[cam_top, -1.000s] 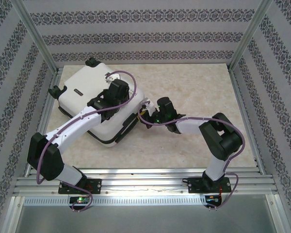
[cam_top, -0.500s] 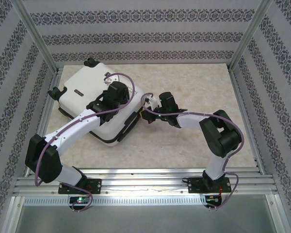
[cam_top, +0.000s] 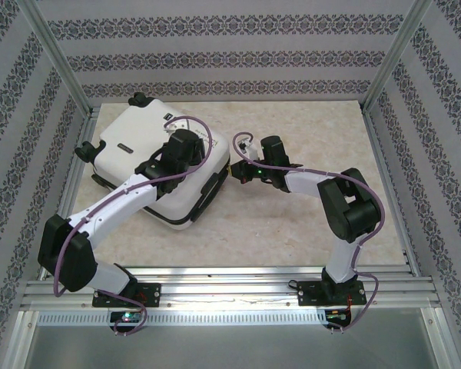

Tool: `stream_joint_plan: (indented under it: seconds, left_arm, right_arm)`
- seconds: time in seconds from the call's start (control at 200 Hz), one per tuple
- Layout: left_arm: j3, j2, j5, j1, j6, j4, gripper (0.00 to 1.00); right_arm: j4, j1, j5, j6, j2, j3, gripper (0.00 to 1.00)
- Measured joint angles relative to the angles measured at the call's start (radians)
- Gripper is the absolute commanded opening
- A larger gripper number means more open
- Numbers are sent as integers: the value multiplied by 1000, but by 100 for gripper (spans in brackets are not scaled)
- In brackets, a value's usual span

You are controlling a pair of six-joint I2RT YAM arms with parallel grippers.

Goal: Pack the luggage

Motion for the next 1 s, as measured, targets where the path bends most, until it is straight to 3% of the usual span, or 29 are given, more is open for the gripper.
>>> stream_joint_plan:
  seconds: [0.205, 0.43, 0.774, 0.999]
  left_arm:
    - [139, 62, 36, -2, 69, -149, 66]
    - [475, 292, 48, -10, 128, -308, 67]
    - [1105, 776, -124, -16, 160, -626, 60]
    - [1172, 831, -222, -46, 167, -701, 56]
  right_arm:
    - [31, -4, 4, 11, 11, 0, 0]
    - [75, -5, 13, 37, 24, 0, 0]
    - [109, -10, 27, 51, 24, -8, 0]
    - [144, -10, 17, 40, 23, -32, 0]
